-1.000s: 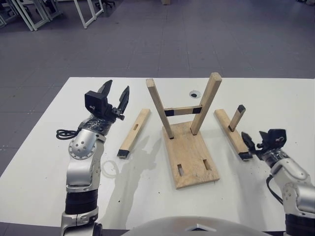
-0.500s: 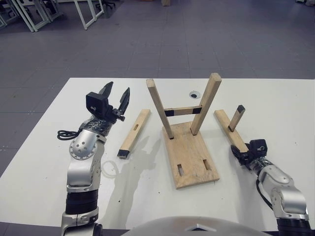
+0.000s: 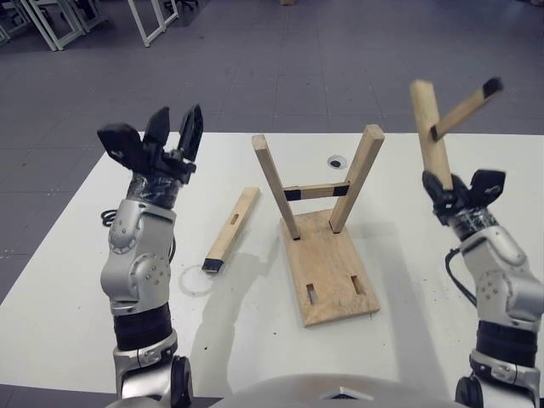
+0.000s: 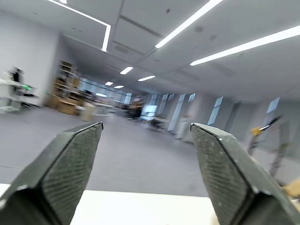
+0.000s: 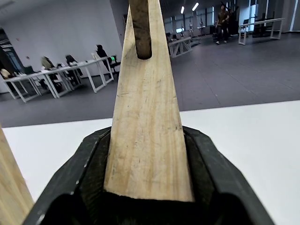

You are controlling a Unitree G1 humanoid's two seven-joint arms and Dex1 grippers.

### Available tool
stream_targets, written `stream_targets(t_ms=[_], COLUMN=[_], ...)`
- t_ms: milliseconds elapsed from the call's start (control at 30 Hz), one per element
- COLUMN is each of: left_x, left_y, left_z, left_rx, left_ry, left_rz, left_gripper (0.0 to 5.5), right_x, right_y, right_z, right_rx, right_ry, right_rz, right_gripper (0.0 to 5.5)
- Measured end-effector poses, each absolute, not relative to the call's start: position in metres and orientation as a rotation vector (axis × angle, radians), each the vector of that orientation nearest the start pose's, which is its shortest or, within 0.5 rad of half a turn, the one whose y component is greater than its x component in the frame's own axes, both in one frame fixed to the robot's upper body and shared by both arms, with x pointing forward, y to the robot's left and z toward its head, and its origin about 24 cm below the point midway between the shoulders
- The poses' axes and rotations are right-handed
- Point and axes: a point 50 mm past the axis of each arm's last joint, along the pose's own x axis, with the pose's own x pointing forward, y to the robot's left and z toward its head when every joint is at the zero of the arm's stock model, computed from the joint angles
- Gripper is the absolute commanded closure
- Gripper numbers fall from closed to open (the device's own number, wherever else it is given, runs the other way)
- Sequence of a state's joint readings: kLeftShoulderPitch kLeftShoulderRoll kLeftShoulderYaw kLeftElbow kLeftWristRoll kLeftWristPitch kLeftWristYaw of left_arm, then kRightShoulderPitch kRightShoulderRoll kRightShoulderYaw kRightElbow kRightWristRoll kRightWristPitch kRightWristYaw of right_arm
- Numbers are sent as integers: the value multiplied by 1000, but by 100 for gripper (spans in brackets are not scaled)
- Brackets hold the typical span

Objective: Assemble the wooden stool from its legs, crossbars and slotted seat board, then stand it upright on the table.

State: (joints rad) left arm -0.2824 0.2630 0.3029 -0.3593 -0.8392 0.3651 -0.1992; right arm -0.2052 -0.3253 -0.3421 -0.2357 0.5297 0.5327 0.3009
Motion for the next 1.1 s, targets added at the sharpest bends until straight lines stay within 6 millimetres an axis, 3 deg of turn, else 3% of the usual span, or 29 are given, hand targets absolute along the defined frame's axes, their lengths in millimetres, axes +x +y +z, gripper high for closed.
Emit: stream_targets(t_ms=[133,200,367,433,567,900,1100], left_x=[255,241,214,209,207,214,212], left_y=[173,162,136,129,123,113,112], left_z=[235,253,262,261,257,248,246], left_rx=[-811,-853,-859,-847,-844,-885,-877], left_ry=[-411,-388,-236,-193,-148,-69,-59], left_rz=[-686,-858,-1124,-1164,-1183,-1184,-1230], left_gripper=[94,94,94,94,94,94,184], right_x=[276,269,237,223,217,210,207], right_y=[-218,-210,-189,-178,-166,-127,-122], right_z=[167,190,245,260,259,234,231], right_rx=[422,503,664,650,633,683,713], right_ry=[-99,-147,-246,-246,-168,27,60], right_rz=[416,563,966,1112,1210,1433,1489], right_gripper=[347,347,347,347,347,347,347])
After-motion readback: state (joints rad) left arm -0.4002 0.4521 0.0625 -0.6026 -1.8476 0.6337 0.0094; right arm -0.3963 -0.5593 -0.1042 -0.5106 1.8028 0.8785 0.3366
